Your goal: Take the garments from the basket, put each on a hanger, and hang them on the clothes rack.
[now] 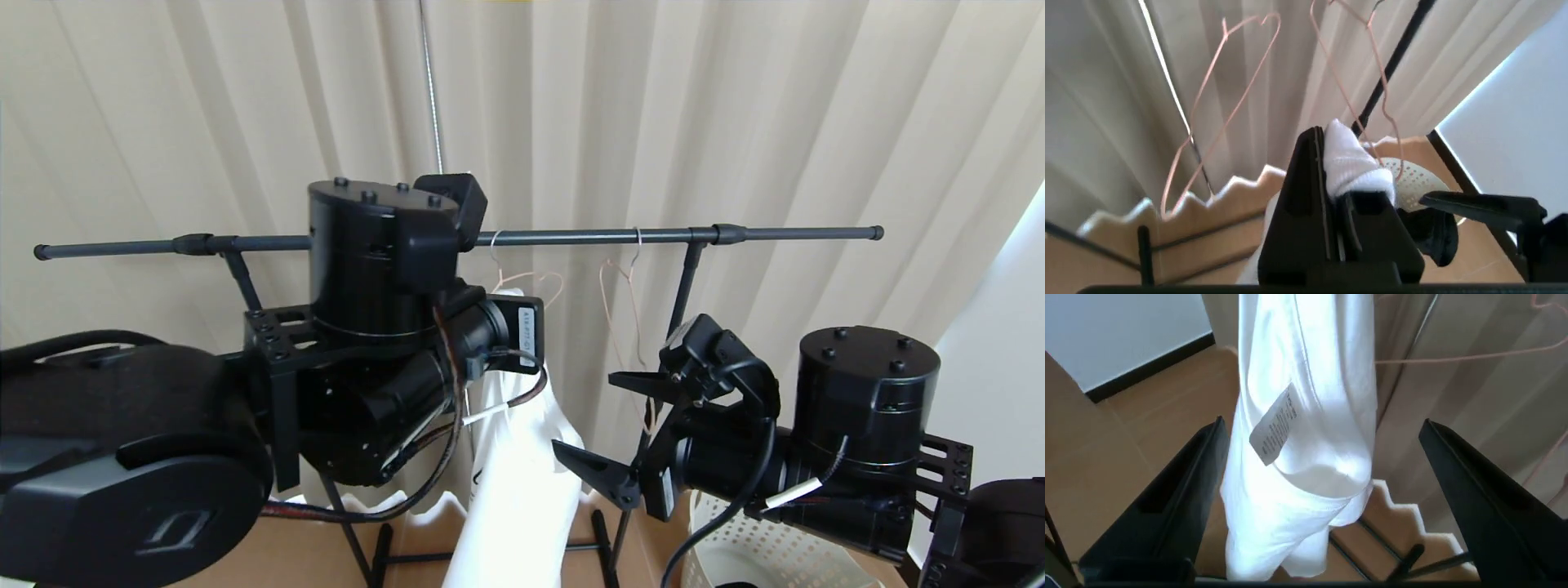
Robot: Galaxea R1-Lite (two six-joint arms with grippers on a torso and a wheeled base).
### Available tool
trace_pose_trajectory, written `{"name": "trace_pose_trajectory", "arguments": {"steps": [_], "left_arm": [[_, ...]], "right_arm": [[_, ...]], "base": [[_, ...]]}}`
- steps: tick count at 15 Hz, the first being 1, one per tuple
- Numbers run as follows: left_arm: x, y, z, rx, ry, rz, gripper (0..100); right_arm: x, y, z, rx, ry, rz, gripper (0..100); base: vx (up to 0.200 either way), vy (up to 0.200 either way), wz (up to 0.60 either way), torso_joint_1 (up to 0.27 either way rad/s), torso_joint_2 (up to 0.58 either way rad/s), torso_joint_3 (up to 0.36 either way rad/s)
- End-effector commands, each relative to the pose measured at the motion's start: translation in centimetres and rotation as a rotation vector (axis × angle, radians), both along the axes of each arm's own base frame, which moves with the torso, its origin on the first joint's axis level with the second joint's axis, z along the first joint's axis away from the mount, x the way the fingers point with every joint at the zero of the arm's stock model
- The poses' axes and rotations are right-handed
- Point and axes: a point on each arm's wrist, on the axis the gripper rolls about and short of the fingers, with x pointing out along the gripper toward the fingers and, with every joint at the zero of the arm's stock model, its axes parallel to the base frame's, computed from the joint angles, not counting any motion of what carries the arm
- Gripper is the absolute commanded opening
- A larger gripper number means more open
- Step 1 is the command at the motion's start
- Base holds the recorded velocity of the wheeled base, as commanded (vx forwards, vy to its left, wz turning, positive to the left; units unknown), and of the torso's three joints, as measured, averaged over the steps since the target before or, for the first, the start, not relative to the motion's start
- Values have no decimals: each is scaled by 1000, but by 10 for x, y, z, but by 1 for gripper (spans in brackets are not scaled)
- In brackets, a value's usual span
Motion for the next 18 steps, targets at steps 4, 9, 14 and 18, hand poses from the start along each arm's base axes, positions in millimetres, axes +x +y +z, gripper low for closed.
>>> {"name": "trace_pose_trajectory", "arguments": {"steps": [4, 9, 14, 18], "left_arm": [[0, 27, 9, 231, -159, -176, 0], [8, 21, 19, 361, -159, -212, 0], [20, 18, 46, 470, -140, -212, 0], [32, 6, 56, 504, -133, -128, 0]], "right_arm": [[4, -16, 1, 2, -36, -32, 100], [0, -33, 11, 33, -59, 33, 100], [6, -29, 12, 37, -68, 30, 100], [5, -24, 17, 47, -86, 40, 100]], "base": [[0, 0, 0, 0, 0, 0], [0, 0, 0, 0, 0, 0], [0, 0, 0, 0, 0, 0], [0, 0, 0, 0, 0, 0]]}}
